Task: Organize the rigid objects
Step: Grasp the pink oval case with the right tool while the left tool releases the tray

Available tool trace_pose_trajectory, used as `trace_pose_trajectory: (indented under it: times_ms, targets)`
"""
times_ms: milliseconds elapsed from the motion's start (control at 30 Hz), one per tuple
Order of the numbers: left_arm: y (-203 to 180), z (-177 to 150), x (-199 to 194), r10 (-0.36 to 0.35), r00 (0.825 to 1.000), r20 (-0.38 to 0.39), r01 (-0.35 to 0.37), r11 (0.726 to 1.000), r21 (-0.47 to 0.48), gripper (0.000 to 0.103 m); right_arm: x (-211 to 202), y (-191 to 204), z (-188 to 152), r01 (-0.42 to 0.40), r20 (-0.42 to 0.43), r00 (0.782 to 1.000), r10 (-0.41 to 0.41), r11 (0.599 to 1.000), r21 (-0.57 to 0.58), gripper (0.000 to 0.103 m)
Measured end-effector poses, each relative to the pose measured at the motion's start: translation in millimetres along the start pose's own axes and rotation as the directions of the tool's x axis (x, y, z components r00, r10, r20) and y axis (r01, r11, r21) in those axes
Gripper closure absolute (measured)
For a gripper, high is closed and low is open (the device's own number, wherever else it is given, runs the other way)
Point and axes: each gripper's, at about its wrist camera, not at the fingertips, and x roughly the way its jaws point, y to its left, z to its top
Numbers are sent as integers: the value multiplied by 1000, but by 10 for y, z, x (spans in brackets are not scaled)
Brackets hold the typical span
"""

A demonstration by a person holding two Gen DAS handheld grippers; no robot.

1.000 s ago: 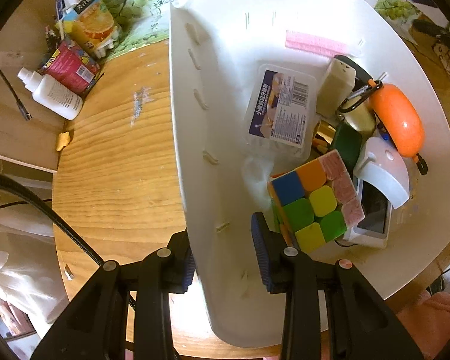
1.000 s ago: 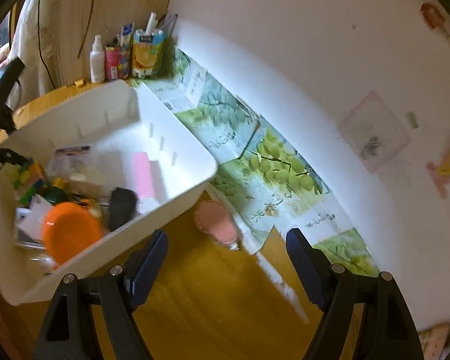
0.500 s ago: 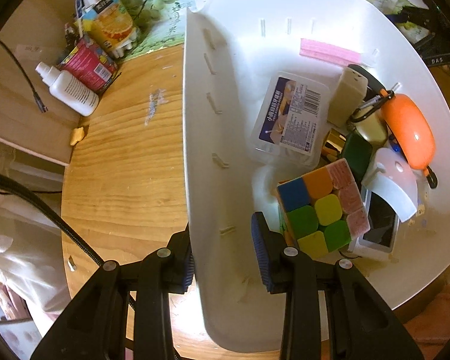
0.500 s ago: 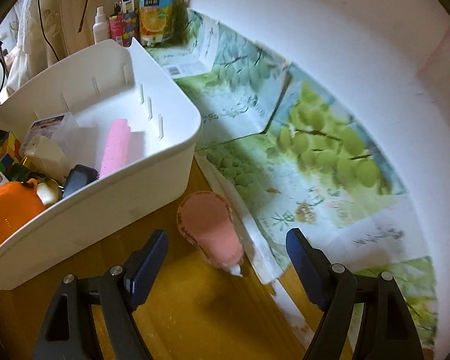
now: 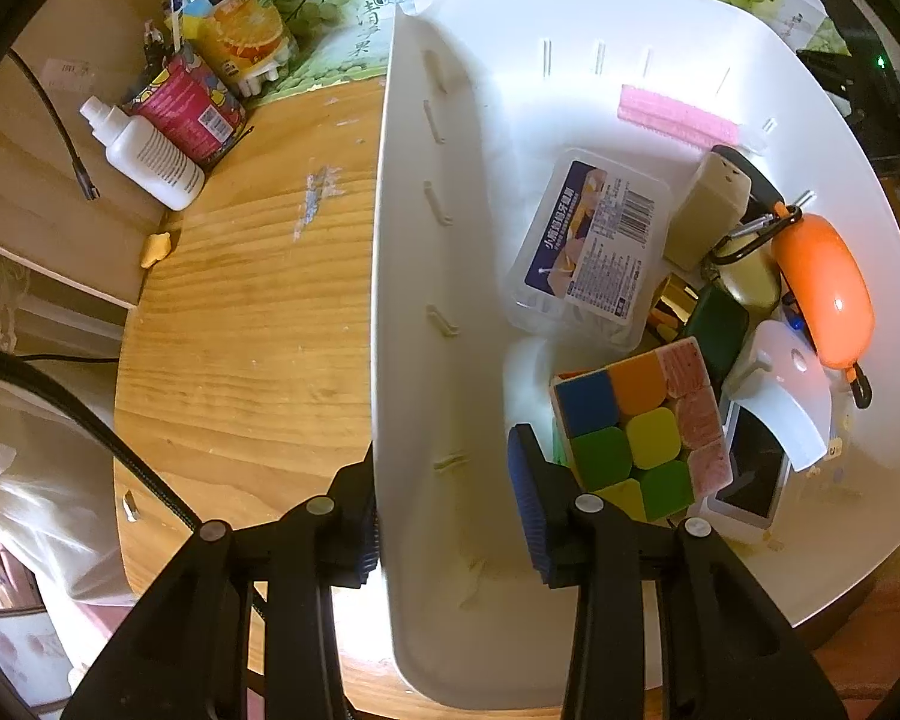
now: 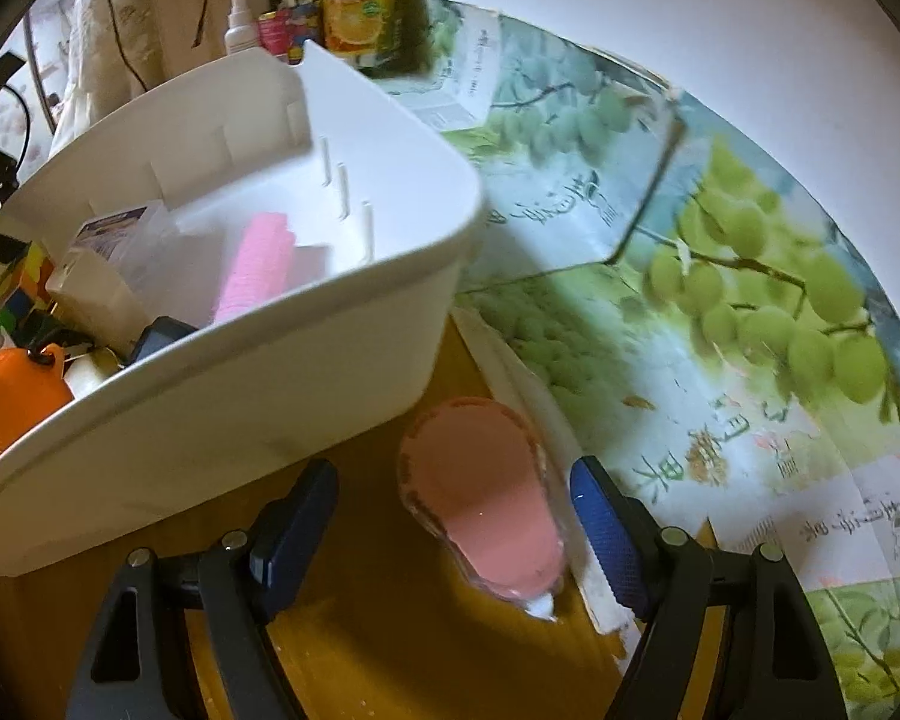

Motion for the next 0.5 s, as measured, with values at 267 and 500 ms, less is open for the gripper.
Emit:
trace_pose_trajectory:
  times_ms: [267,500]
  targets:
    - [18,-10,-25,7,1000,19,-7,1000,-23,62,-30,-16,-18,20,-2,1000,-20,998,55,50]
    - [114,-88,-126,-4,999,44,8,995,-101,51,-109,55,-82,46,-31,999,-43,993,109,50]
